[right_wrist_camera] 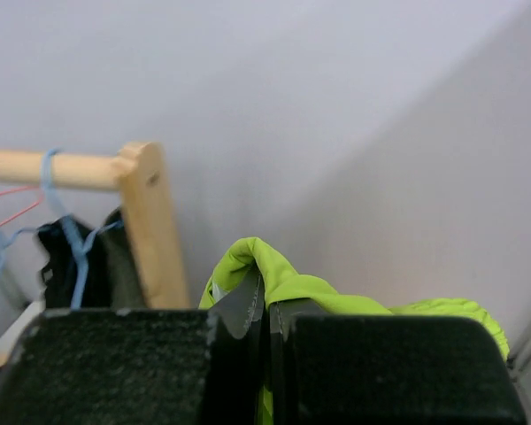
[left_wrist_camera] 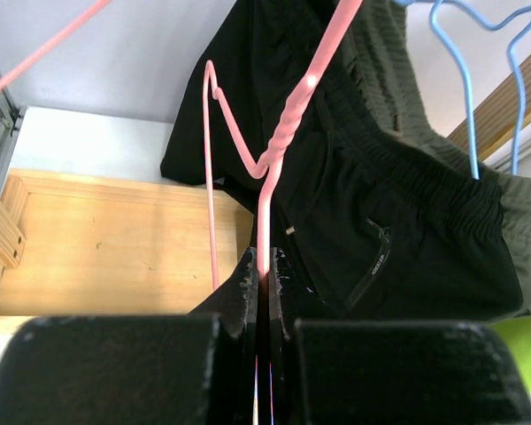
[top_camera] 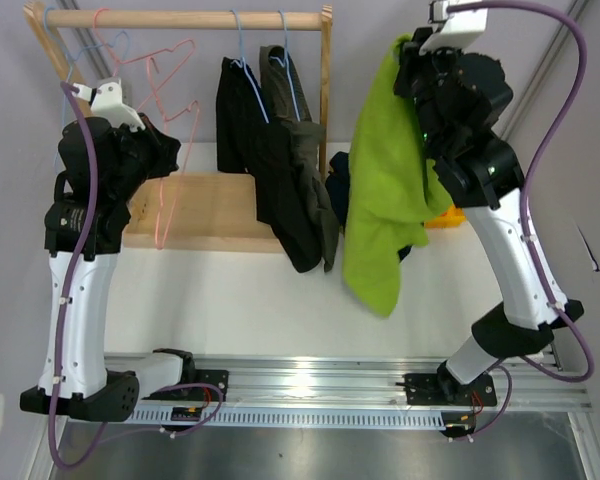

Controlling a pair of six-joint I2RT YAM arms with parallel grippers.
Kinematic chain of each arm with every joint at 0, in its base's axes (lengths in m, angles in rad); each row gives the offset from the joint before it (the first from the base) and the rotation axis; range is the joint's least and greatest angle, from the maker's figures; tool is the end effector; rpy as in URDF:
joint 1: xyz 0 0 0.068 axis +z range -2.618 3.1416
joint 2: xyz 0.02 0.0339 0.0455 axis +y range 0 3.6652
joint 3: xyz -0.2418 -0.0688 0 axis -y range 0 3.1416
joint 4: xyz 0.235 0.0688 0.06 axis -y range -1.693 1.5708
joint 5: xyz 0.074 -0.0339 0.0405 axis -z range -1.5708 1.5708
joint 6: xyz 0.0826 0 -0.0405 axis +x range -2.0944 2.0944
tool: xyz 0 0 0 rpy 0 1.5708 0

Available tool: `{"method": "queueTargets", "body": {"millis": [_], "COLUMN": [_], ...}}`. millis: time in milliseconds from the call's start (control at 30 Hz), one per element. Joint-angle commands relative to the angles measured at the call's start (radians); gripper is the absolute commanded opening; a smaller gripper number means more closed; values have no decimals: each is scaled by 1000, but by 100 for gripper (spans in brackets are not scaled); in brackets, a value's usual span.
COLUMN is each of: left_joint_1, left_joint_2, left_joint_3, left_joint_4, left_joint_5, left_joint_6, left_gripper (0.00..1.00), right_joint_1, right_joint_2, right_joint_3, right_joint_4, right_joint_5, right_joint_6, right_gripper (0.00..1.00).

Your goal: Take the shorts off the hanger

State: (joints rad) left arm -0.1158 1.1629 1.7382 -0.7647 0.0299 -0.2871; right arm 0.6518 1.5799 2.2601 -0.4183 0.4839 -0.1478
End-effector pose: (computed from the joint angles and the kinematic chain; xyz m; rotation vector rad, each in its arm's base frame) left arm 0.2405 -0.0305 0.4842 -0.1297 1.7663 -0.3188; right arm 0.2692 0.1571 0.5878 -0.1186 1.3351 0.1097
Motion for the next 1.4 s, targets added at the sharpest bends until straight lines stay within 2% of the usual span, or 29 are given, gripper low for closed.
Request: {"method": "queueTargets", "body": {"millis": [0, 200, 333, 433, 500, 567, 600, 700, 833, 867, 900, 933, 967, 1167, 1300, 1367], "left_joint_1": [-4, -2, -2, -2, -2, -2, -2, -2, -2, -2, -2, -2, -4, -4, -4, -4], "left_joint_2": [7, 26, 32, 41, 49, 63, 81, 106, 135, 139, 145, 153, 168, 242, 355, 415], "left_joint_3": [-3, 4, -3, 0, 1, 14, 32, 70, 121, 127, 144, 158, 194, 368, 565, 616], "left_joint_4": [70, 79, 84, 91, 99, 99, 96, 77, 71, 71, 67, 64, 61, 8, -34, -44], "left_joint_5": [-2, -10, -15, -22, -25, -25, -25, -25, -25, -25, -24, -25, -25, -58, -38, -38], "left_joint_6": [20, 22, 22, 20, 17, 19, 19, 20, 25, 25, 26, 26, 26, 37, 26, 22], "left_gripper": [0, 0, 0, 0, 0, 0, 0, 0, 0, 0, 0, 0, 0, 0, 0, 0], "right_joint_1": [-96, -289, -403, -448, -468, -469, -472, -486, -486, -486, -488, -485, -483, -469, -448, -428], "right_joint_2": [51, 107, 156, 173, 151, 138, 141, 181, 268, 279, 282, 281, 263, 143, 2, -81], "right_joint_3": [148, 193, 174, 19, -227, -402, -551, -712, -748, -745, -749, -790, -818, -1064, -1195, -1249], "right_joint_4": [75, 196, 222, 274, 338, 474, 552, 619, 576, 552, 541, 552, 562, 638, 668, 653], "right_joint_5": [-65, -136, -208, -237, -267, -301, -338, -389, -450, -473, -511, -533, -548, -556, -525, -490], "right_joint_6": [-52, -12, 77, 129, 184, 241, 263, 348, 409, 418, 428, 442, 450, 498, 498, 490], "right_gripper": [0, 0, 0, 0, 0, 0, 0, 0, 0, 5, 20, 52, 99, 99, 99, 99]}}
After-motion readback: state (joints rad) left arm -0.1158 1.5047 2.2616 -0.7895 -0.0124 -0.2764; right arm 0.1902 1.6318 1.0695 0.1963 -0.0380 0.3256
